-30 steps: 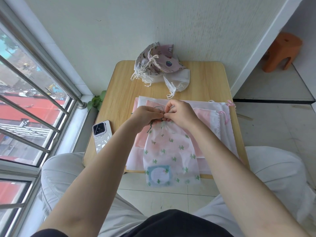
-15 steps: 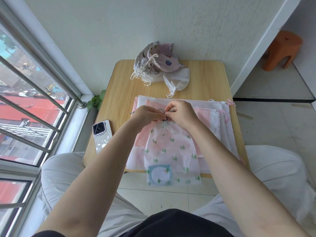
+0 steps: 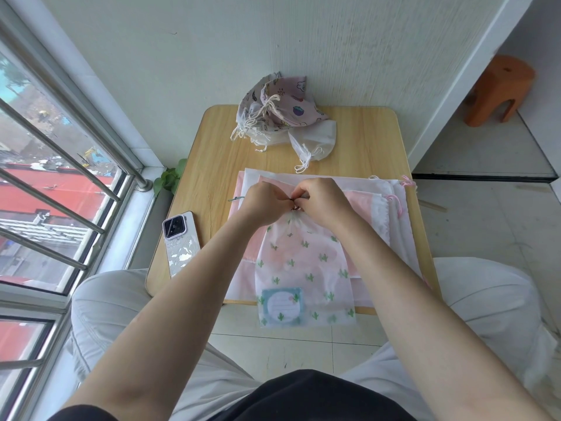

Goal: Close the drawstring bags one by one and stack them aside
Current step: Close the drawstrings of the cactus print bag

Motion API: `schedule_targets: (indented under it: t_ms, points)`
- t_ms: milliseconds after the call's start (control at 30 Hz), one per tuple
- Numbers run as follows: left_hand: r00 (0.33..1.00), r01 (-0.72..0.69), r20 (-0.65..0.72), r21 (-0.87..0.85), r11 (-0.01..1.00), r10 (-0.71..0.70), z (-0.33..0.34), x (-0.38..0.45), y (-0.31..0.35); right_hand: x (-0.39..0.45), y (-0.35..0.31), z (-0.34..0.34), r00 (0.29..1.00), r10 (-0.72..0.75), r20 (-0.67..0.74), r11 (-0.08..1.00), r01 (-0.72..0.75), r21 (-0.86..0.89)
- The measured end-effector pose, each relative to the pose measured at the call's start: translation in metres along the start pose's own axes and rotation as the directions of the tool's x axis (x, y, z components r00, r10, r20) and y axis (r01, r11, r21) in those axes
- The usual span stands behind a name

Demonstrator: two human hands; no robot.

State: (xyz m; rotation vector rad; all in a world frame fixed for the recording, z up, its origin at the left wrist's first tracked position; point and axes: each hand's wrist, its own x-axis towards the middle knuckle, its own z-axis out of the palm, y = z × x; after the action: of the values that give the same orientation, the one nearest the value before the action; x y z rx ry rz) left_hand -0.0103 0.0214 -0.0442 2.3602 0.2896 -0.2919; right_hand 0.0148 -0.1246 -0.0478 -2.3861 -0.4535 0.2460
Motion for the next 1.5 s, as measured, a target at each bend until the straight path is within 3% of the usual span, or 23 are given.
schedule_targets:
  t_ms: [200,400,500,567,700,767,1100,1200,1267,1367,1433,1500]
  points:
    - [0.999,-0.033,-0.003,0.032,0.999,0.033,0.002,-0.001,-0.001,0.006,-0.005,-0.002,0.991,-0.036,0.125,0.965,0.067,-0.253]
    - [0.994,-0.102,0.039,0.156,0.982,0.097,-0.002,-0.004,0.001,0.007,-0.002,-0.011,0.975,0.011,0.221,0.979,0.034,-0.199]
    - [0.995,-0.098,0.004,0.260,0.961,0.100,-0.006,-0.004,-0.007,0.007,0.006,-0.023,0.981,0.057,0.186,0.993,-0.037,-0.110]
    - [0.996,-0.082,-0.004,0.239,0.968,0.085,-0.007,-0.004,-0.014,0.009,0.013,-0.032,0.978,0.101,0.181,0.995,-0.098,-0.023]
    - [0.990,-0.115,-0.083,-0.039,0.993,0.111,-0.003,-0.009,-0.005,0.010,0.010,-0.035,0.964,0.128,0.233,0.989,-0.141,0.040]
    - [0.982,-0.158,-0.125,-0.100,0.982,0.145,-0.002,-0.010,0.003,0.010,0.004,-0.033,0.960,0.123,0.250,0.988,-0.142,0.060]
    - [0.969,-0.208,-0.138,0.006,0.978,0.207,-0.001,-0.007,0.005,0.009,0.001,-0.027,0.955,0.096,0.279,0.989,-0.123,0.081]
    - [0.965,-0.235,-0.109,0.041,0.971,0.238,-0.002,-0.007,0.002,0.008,0.004,-0.026,0.939,0.122,0.320,0.971,-0.179,0.156]
    - [0.962,-0.257,-0.082,0.049,0.965,0.261,-0.004,-0.007,0.000,0.007,0.009,-0.024,0.916,0.137,0.378,0.895,-0.278,0.348]
    - [0.958,-0.282,-0.052,0.038,0.959,0.283,-0.007,-0.007,-0.001,0.004,0.018,-0.017,0.863,0.132,0.487,0.560,-0.470,0.682]
    - [0.959,-0.279,-0.046,0.025,0.960,0.280,-0.007,-0.006,-0.001,0.003,0.023,-0.013,0.835,0.120,0.537,0.405,-0.535,0.741]
    - [0.963,-0.264,-0.059,0.005,0.965,0.264,-0.006,-0.005,-0.002,0.001,0.024,-0.010,0.821,0.115,0.560,0.348,-0.561,0.751]
